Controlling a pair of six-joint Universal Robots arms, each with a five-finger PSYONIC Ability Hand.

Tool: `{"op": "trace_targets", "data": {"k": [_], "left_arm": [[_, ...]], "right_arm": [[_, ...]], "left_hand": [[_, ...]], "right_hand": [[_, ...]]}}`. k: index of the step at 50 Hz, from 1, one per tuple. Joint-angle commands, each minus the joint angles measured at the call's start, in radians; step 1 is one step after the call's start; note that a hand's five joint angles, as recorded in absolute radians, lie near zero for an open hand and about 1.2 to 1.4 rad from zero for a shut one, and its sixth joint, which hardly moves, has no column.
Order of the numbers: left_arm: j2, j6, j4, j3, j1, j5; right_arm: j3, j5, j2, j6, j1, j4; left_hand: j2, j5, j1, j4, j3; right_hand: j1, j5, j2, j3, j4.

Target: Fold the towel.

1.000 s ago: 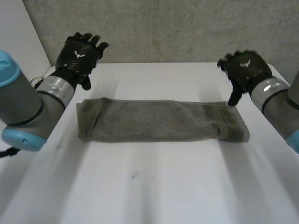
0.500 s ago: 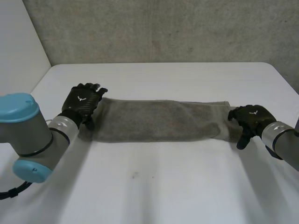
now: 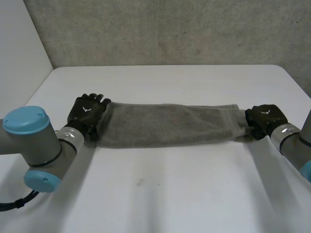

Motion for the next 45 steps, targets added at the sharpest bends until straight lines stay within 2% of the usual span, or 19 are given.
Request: {"op": "trace_targets", "data": {"k": [1,5,11,18,26,29,33,35,36,38,41,43,44,45], "left_arm": [[-0.033,0.081,0.0,0.007,0.006,-0.024],[-0.036,0.098,0.001,0.007,0.008,-0.031],[-0.033,0.101,0.001,-0.001,0.008,-0.032],[0.02,0.093,-0.014,-0.024,0.006,-0.035],[0.246,0.077,-0.06,-0.096,-0.037,-0.032],[0.28,0.064,-0.078,-0.096,-0.043,-0.032],[0.371,-0.001,-0.12,-0.093,-0.041,-0.032],[0.398,-0.026,-0.126,-0.093,-0.035,-0.032],[0.413,-0.049,-0.127,-0.093,-0.031,-0.032],[0.425,-0.067,-0.127,-0.093,-0.031,-0.034],[0.43,-0.089,-0.127,-0.093,-0.025,-0.035],[0.43,-0.091,-0.127,-0.094,-0.02,-0.035],[0.43,-0.091,-0.127,-0.094,-0.014,-0.035],[0.43,-0.091,-0.127,-0.094,-0.014,-0.035]], "right_arm": [[-0.003,0.025,-0.032,-0.013,-0.022,-0.001],[-0.014,0.063,-0.041,-0.103,-0.089,-0.002],[-0.026,0.072,-0.032,-0.252,-0.19,0.002],[-0.041,0.072,-0.036,-0.245,-0.197,0.002],[-0.101,0.074,-0.07,-0.248,-0.192,0.007],[-0.155,0.081,-0.089,-0.254,-0.192,0.008],[-0.216,0.083,-0.107,-0.254,-0.178,0.016],[-0.264,0.075,-0.127,-0.255,-0.085,0.014],[-0.264,0.075,-0.127,-0.255,-0.085,0.014],[-0.314,0.062,-0.115,-0.257,0.063,0.007],[-0.336,0.06,-0.096,-0.258,0.138,0.004],[-0.374,0.028,-0.029,-0.264,0.286,0.001],[-0.374,0.028,-0.029,-0.264,0.286,0.001],[-0.39,-0.001,0.005,-0.274,0.349,-0.001]], "left_hand": [[0.015,-0.038,0.006,0.012,0.012],[0.015,-0.038,0.006,0.012,0.012],[0.015,-0.038,0.006,0.012,0.012],[0.012,-0.041,0.003,0.009,0.009],[0.008,-0.044,-0.001,0.005,0.005],[0.008,-0.044,-0.001,0.005,0.005],[0.008,-0.044,-0.001,0.005,0.005],[0.008,-0.044,-0.001,0.005,0.005],[0.008,-0.044,-0.001,0.005,0.005],[0.008,-0.044,-0.001,0.005,0.005],[0.008,-0.044,-0.001,0.005,0.005],[0.008,-0.044,-0.001,0.005,0.005],[0.008,-0.044,-0.001,0.005,0.005],[0.008,-0.044,-0.001,0.005,0.005]], "right_hand": [[0.451,0.249,0.222,0.214,0.206],[0.451,0.249,0.222,0.214,0.206],[0.451,0.249,0.222,0.214,0.206],[0.451,0.249,0.222,0.214,0.206],[0.451,0.249,0.222,0.214,0.206],[0.451,0.249,0.222,0.214,0.206],[0.451,0.249,0.222,0.214,0.206],[0.451,0.249,0.222,0.214,0.206],[0.451,0.249,0.222,0.214,0.206],[0.451,0.249,0.222,0.214,0.206],[0.451,0.249,0.222,0.214,0.206],[0.451,0.249,0.222,0.214,0.206],[0.451,0.249,0.222,0.214,0.206],[0.451,0.249,0.222,0.214,0.206]]}}
